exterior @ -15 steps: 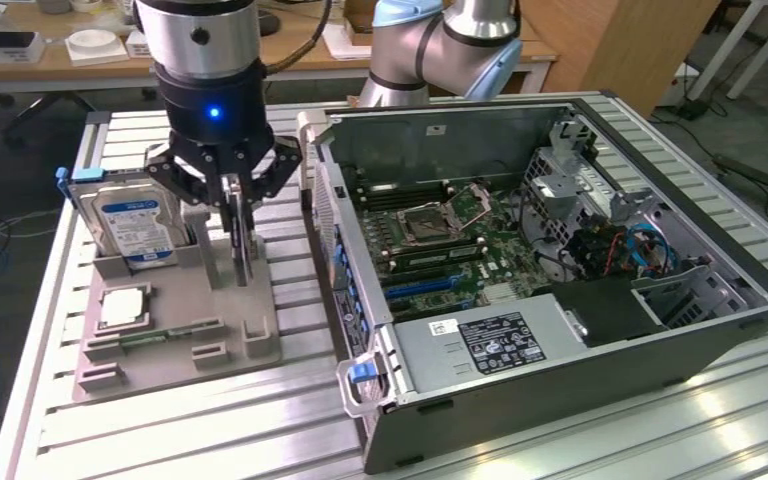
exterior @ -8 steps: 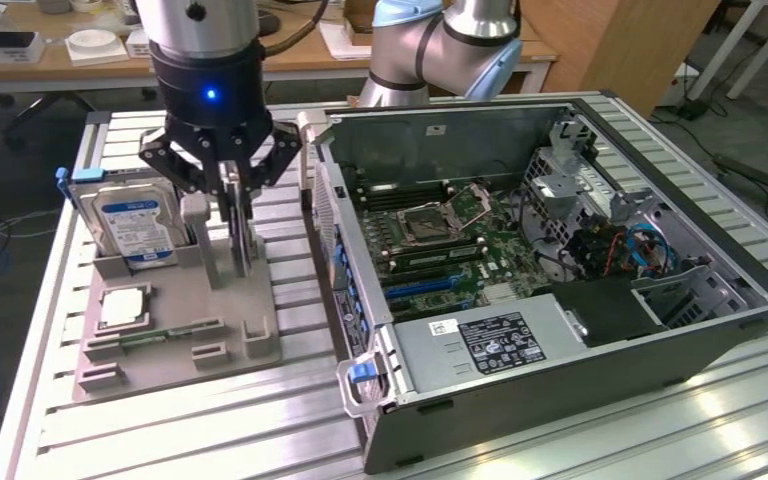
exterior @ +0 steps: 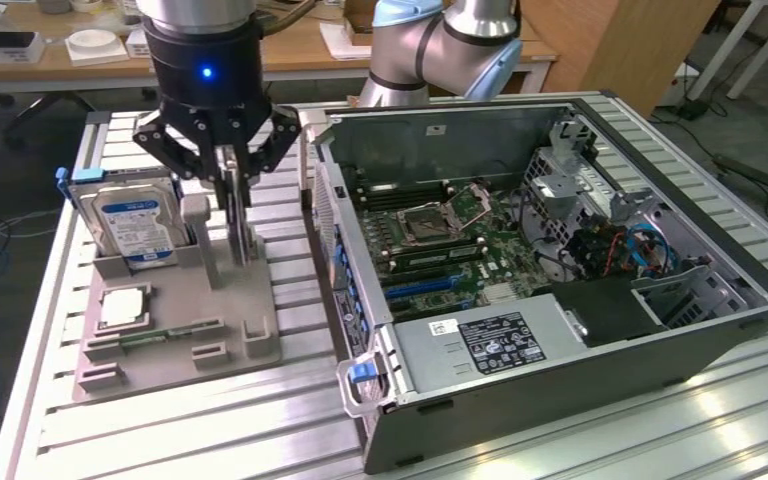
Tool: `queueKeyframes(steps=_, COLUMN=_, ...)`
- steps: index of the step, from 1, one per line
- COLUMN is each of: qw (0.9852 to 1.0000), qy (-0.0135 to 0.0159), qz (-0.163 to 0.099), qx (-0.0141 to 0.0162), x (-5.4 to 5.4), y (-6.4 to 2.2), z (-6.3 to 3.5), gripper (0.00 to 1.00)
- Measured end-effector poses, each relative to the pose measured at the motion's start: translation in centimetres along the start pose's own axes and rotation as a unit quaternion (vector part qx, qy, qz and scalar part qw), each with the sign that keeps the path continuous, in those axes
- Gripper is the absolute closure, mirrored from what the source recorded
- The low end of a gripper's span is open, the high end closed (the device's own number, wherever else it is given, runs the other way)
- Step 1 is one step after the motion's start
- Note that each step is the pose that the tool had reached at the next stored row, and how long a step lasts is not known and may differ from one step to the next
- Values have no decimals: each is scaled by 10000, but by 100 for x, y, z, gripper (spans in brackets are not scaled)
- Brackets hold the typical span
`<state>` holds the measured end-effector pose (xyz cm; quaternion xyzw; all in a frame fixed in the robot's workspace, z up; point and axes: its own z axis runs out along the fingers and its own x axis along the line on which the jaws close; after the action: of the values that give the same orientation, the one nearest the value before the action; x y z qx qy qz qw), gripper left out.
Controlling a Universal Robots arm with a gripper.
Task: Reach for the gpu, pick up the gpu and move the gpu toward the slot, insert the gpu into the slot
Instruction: 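Pick up the gpu and move the gpu toward the slot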
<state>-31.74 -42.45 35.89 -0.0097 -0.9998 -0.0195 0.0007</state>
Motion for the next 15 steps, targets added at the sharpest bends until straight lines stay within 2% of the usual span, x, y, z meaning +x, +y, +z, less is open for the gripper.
queueKeyframes(steps=15, qw=10000, qy=-2, qz=0, qx=0, x=1, y=11, z=-289, gripper=74)
